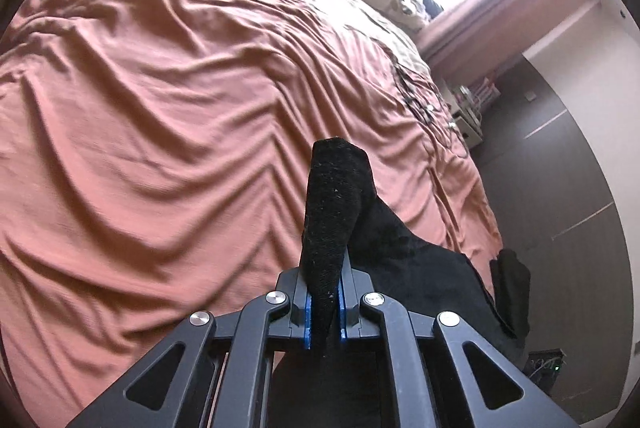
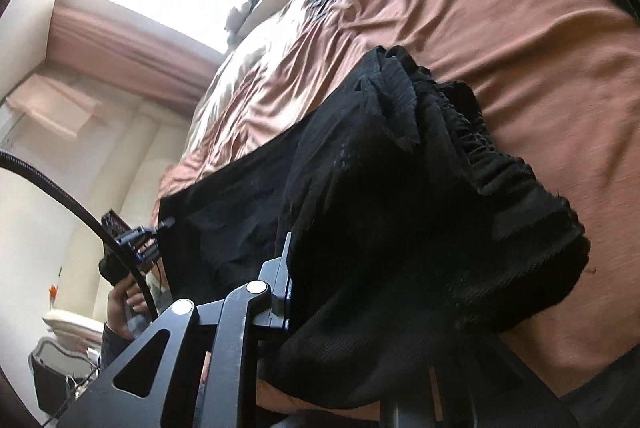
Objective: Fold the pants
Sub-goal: 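Lift the gripped black pants edge with the left gripper and fold it over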
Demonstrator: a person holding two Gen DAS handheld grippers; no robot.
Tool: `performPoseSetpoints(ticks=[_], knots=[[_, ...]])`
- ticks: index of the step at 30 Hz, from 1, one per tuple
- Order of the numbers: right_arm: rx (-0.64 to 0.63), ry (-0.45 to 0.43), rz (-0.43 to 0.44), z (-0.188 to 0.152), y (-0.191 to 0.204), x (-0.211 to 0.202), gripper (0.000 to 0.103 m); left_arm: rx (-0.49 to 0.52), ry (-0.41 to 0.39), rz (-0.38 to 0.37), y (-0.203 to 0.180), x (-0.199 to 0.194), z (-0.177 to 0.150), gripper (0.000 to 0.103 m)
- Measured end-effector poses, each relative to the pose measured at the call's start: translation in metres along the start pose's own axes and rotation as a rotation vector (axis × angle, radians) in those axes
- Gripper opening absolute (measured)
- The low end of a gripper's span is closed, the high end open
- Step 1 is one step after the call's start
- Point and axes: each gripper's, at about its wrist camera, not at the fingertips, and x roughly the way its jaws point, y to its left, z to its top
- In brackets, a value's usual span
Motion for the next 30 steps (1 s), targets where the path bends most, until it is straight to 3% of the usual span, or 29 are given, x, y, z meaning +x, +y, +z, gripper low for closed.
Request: performPoseSetpoints(ticks=[15,25,30], knots=[[-0.05,0.107,-0.027,0.01,0.078,0.096,0.015,-0.05,-0.045,0.026,0.093,-0.054,0.025,0.009],[-0.055,0.147,-0.044,0.01,0.097,0.138,0.015,-0.065,-0.045,0.062,0.128,-0.076,0.036,0.009],[-0.037,0.175,-0.105,0.013,0.092,0.144,0.021,-0.119,0.016,0.142,0.143,-0.057,0.024,0.02]])
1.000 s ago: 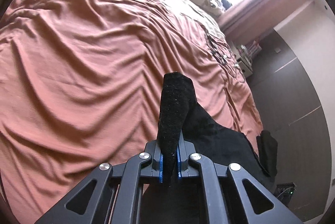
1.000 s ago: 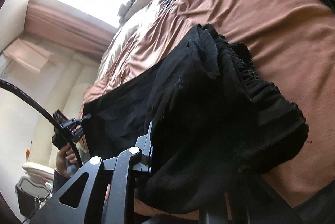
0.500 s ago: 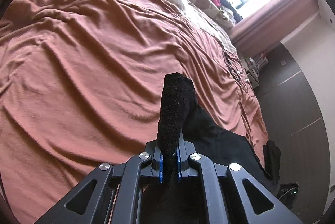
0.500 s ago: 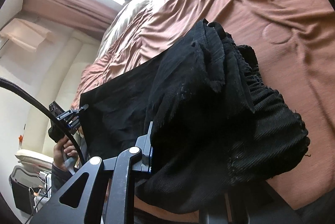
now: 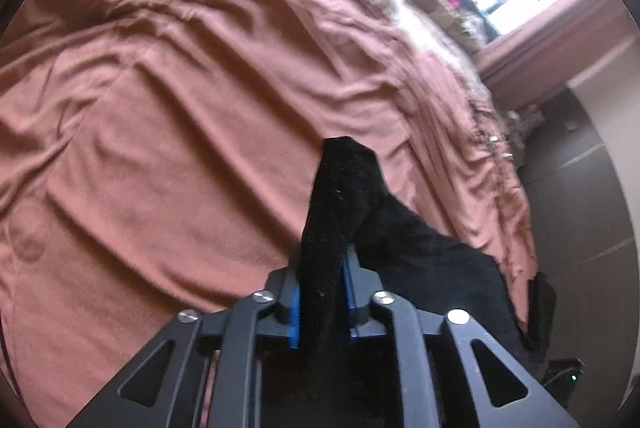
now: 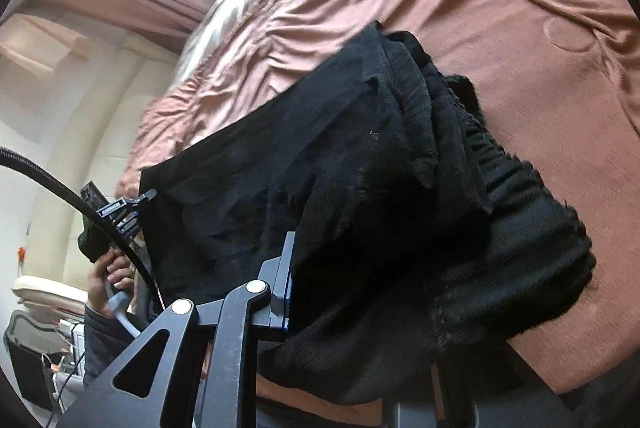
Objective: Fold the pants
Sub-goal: 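Lift the gripped black pants edge with the left gripper and fold it over, then open the left gripper to release the pants onto the bed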
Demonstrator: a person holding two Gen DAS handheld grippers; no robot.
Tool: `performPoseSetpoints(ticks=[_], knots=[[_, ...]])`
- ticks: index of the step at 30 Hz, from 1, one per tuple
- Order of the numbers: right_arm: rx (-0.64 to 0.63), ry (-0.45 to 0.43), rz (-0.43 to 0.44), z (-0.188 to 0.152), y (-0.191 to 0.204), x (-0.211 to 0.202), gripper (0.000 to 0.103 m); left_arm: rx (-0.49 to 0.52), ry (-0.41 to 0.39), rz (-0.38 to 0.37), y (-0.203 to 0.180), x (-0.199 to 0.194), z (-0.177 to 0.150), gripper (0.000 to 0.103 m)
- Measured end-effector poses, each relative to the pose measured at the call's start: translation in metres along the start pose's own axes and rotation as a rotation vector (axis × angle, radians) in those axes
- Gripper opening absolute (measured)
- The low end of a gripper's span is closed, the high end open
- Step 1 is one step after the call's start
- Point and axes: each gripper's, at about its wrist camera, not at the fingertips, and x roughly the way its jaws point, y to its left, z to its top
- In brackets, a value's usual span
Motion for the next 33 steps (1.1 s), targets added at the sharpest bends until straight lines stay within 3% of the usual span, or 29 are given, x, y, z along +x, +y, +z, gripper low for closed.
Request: performPoseSetpoints(ticks=[1,2,5,13,19,23,33], knots=[[0.012,0.009,-0.004,0.0,-0.001,0.002,0.025,-0.015,0.003,0.014,0.004,0.002,-0.004,0.025],[0.013,0.018,-0.015,-0.001,-0.003,-0.001,0.031,-0.023,0.002,0.018,0.006,0.002,-0.007,0.037],[-0.021,0.057,-0.018,-0.007,-0.003,-0.01,0.032,-0.046,-0.024,0.034,0.015,-0.004,-0.02,0.063],[-0.043,0.043,0.061,-0.01,-0.022,-0.06,0.033,-0.073,-0.031,0.043,0.021,-0.024,-0.065,0.071],[-0.025,0.005,0.098,-0.008,-0.051,-0.071,0.034,-0.122,-0.059,0.041,0.03,-0.045,-0.104,0.073],[0.012,-0.034,0.1,-0.009,-0.075,-0.077,0.058,-0.151,-0.068,0.06,0.038,-0.057,-0.127,0.08],[0.006,-0.053,0.111,0.027,-0.11,-0.059,0.058,-0.283,-0.066,0.03,0.064,-0.07,-0.175,0.08]])
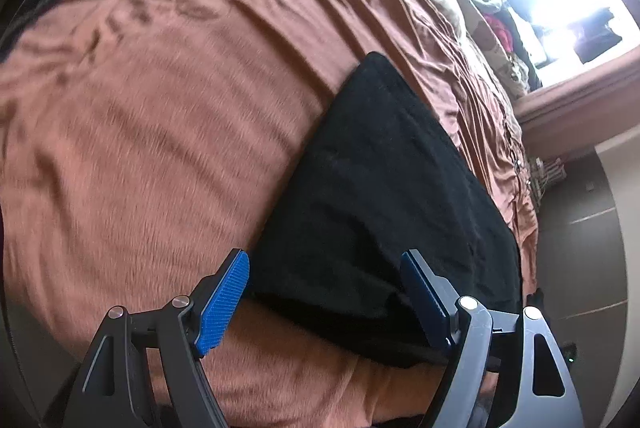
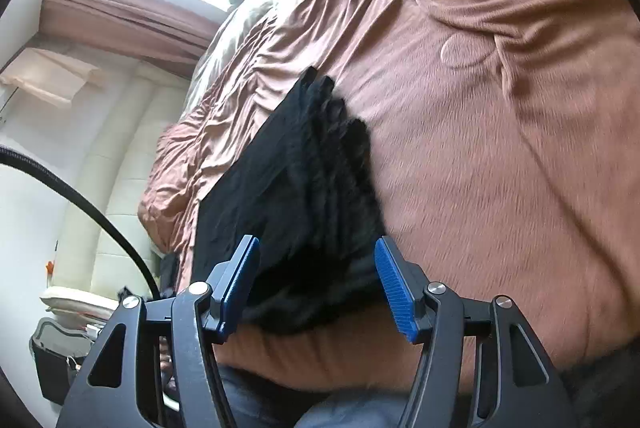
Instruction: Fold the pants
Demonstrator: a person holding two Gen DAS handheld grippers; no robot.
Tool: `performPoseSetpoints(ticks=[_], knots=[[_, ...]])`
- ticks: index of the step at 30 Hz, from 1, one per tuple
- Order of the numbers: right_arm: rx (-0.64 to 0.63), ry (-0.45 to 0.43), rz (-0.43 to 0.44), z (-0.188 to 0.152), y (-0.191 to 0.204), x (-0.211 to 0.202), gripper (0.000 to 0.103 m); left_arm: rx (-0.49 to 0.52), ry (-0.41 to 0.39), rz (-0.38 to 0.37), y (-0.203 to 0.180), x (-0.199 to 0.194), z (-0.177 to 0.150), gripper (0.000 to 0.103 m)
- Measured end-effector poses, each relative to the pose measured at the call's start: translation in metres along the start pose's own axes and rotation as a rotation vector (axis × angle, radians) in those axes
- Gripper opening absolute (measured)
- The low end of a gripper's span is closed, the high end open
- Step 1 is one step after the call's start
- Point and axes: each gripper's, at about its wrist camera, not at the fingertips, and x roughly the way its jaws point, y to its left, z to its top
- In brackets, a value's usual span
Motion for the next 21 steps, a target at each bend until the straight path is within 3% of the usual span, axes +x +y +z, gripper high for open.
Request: performPoseSetpoints(ticks=[6,12,16,18,19,20,21], knots=[[0.001,0.043,-0.028,0.027,-0.014,0.032,0.058,-0.066,0.009,-0.033,0.012,0.003,-0.014,0.08],[0.011,0.072,0.056,0.038,-0.018,0.052,0.058,-0.115,-0.017,-0.075,0.02,0.006,-0.013,0.08],[0.007,0.101,0.052,0.046,-0.023,0.07,0.07,-0.131,-0.036,-0.105,0.021,0.008,-0.015,0.08],[-0.004,0.123,0.061,0.051,-0.022,0.078,0.071,-0.141,-0.055,-0.132,0.022,0.009,-0.017,0.079],[-0.013,0.128,0.061,0.053,-0.021,0.08,0.071,-0.159,-0.068,-0.149,0.023,0.008,-0.018,0.074],[-0.024,0.131,0.058,0.056,-0.019,0.085,0.071,-0.168,-0.073,-0.157,0.024,0.009,-0.019,0.063],[-0.03,0.138,0.059,0.058,-0.018,0.089,0.071,-0.179,-0.079,-0.182,0.025,0.009,-0.021,0.06]])
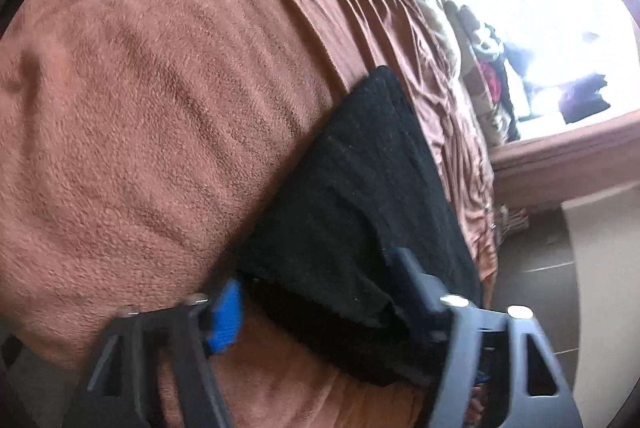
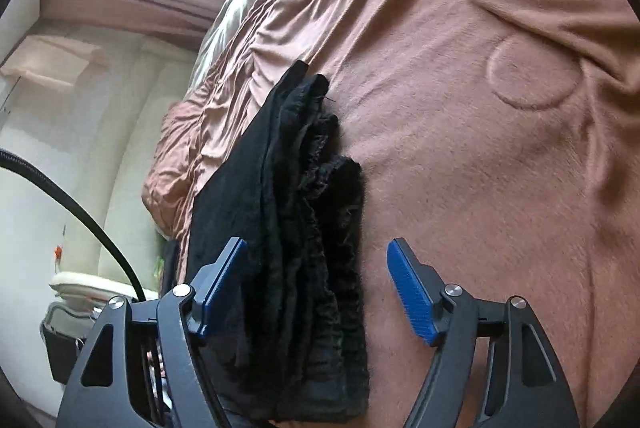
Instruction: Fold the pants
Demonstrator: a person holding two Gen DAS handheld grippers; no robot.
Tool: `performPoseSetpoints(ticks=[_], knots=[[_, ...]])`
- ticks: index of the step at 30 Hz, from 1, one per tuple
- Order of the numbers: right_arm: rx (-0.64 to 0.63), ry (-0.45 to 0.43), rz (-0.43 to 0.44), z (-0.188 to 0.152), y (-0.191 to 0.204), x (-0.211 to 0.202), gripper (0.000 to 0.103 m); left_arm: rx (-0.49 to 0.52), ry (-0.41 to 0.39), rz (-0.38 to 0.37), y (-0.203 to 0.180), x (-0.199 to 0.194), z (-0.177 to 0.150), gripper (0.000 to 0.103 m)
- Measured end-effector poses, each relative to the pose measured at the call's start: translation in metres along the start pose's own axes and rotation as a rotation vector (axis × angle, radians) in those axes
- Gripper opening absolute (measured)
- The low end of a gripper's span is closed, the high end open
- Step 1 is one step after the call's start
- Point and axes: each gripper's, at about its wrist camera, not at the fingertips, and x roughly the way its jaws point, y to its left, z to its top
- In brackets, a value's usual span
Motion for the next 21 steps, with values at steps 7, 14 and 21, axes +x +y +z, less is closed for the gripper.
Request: performPoseSetpoints(ticks=[7,14,21], knots=[[-0.033,0.068,0.014,0.018,0.009,0.035,0.071,-0.025,-0.007,-0.026,0.008,0.005,0.0,0.046],[-0.14,0.065,-0.066,0.027,0.036,0.045,0.029,0.032,-0.074,-0.052,-0.007,-0.017,0.0,0.01],[-0.265,0.022,-0.147,0.022,0.068,0.042,0.025,0.051,-0.095,-0.063,-0.012,-0.04,-0.001,0.009]])
